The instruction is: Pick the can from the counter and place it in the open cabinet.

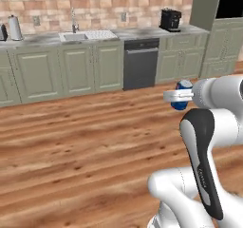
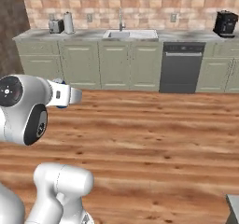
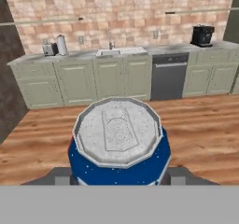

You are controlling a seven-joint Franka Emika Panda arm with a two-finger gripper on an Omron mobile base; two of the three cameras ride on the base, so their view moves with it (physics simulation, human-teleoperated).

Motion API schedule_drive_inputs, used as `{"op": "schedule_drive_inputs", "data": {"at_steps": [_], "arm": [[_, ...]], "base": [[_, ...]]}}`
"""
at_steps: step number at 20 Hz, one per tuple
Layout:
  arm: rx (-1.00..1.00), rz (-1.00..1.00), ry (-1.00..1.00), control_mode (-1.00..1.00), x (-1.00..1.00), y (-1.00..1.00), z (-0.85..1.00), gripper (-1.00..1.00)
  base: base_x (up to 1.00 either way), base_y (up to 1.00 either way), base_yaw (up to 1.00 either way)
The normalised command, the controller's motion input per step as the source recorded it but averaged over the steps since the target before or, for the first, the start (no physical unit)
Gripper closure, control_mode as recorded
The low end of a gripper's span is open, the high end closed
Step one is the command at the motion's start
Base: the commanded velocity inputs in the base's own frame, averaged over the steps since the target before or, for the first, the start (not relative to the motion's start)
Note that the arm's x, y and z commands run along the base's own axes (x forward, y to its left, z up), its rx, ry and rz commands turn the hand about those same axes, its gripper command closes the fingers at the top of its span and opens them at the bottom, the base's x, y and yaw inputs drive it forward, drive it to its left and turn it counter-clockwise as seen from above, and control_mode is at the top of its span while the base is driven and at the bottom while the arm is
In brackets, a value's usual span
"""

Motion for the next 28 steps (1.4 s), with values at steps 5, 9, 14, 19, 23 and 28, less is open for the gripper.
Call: {"op": "schedule_drive_inputs", "data": {"at_steps": [5, 9, 14, 19, 23, 28], "arm": [[0.0, 0.0, 0.0, 1.0, 0.0, 0.0, 0.0, 1.0], [0.0, 0.0, 0.0, 1.0, 0.0, 0.0, 0.0, 1.0], [0.0, 0.0, 0.0, 1.0, 0.0, 0.0, 0.0, 1.0], [0.0, 0.0, 0.0, 1.0, 0.0, 0.0, 0.0, 1.0], [0.0, 0.0, 0.0, 1.0, 0.0, 0.0, 0.0, 1.0], [0.0, 0.0, 0.0, 1.0, 0.0, 0.0, 0.0, 1.0]], "base": [[0.0, 0.58, 0.38], [0.01, 0.6, 0.36], [0.03, 0.6, 0.36], [0.08, 0.47, 0.34], [0.01, 0.35, 0.32], [0.0, 0.29, 0.34]]}}
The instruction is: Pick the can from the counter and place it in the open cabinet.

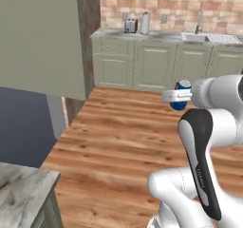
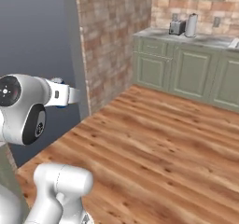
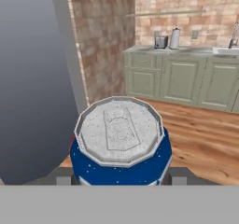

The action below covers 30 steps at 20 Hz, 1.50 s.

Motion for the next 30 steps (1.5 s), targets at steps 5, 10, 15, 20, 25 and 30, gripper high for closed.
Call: {"op": "schedule_drive_inputs", "data": {"at_steps": [5, 10, 15, 20, 25, 30], "arm": [[0.0, 0.0, 0.0, 1.0, 0.0, 0.0, 0.0, 1.0], [0.0, 0.0, 0.0, 1.0, 0.0, 0.0, 0.0, 1.0], [0.0, 0.0, 0.0, 1.0, 0.0, 0.0, 0.0, 1.0], [0.0, 0.0, 0.0, 1.0, 0.0, 0.0, 0.0, 1.0], [0.0, 0.0, 0.0, 1.0, 0.0, 0.0, 0.0, 1.0], [0.0, 0.0, 0.0, 1.0, 0.0, 0.0, 0.0, 1.0]], "base": [[0.0, 0.24, 0.33], [-0.07, 0.15, 0.3], [-0.16, 0.08, 0.23], [-0.49, 0.1, 0.19], [-0.44, 0.17, 0.17], [-0.15, 0.33, 0.19]]}}
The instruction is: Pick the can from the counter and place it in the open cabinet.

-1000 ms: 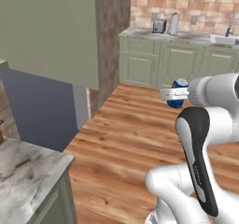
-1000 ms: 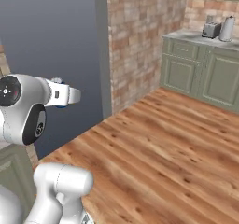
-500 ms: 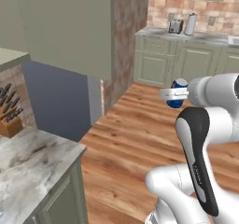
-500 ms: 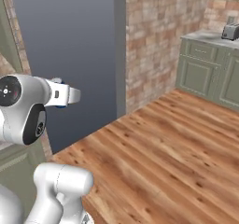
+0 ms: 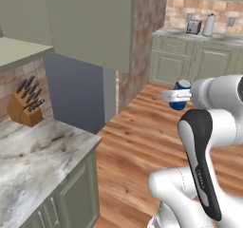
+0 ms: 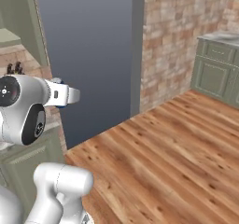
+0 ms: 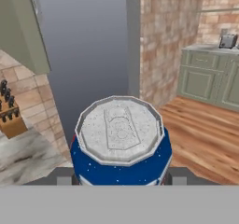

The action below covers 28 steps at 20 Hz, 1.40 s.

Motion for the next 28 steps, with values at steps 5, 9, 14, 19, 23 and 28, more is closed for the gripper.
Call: {"op": "schedule_drive_inputs", "data": {"at_steps": [5, 9, 14, 19, 23, 28], "arm": [[0.0, 0.0, 0.0, 1.0, 0.0, 0.0, 0.0, 1.0], [0.0, 0.0, 0.0, 1.0, 0.0, 0.0, 0.0, 1.0], [0.0, 0.0, 0.0, 1.0, 0.0, 0.0, 0.0, 1.0], [0.0, 0.0, 0.0, 1.0, 0.0, 0.0, 0.0, 1.0], [0.0, 0.0, 0.0, 1.0, 0.0, 0.0, 0.0, 1.0], [0.0, 0.0, 0.0, 1.0, 0.0, 0.0, 0.0, 1.0]], "base": [[-0.05, 0.45, 0.23], [-0.06, 0.45, 0.23], [-0.1, 0.4, 0.24], [-0.02, 0.19, 0.27], [0.0, 0.24, 0.28], [0.0, 0.26, 0.27]]}}
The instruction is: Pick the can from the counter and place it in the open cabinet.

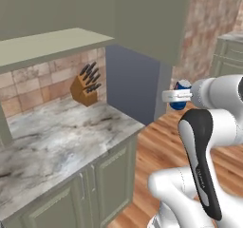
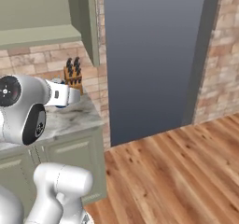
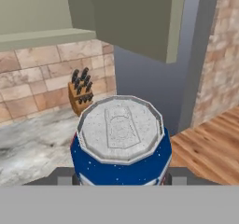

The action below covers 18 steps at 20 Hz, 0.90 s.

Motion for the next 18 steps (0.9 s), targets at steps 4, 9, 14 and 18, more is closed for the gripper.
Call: {"op": "schedule_drive_inputs", "data": {"at_steps": [4, 9, 14, 18], "arm": [[0.0, 0.0, 0.0, 1.0, 0.0, 0.0, 0.0, 1.0], [0.0, 0.0, 0.0, 1.0, 0.0, 0.0, 0.0, 1.0], [0.0, 0.0, 0.0, 1.0, 0.0, 0.0, 0.0, 1.0], [0.0, 0.0, 0.0, 1.0, 0.0, 0.0, 0.0, 1.0]], "base": [[0.0, 0.28, 0.27], [0.0, 0.29, 0.26], [0.0, 0.35, 0.25], [0.0, 0.4, 0.24]]}}
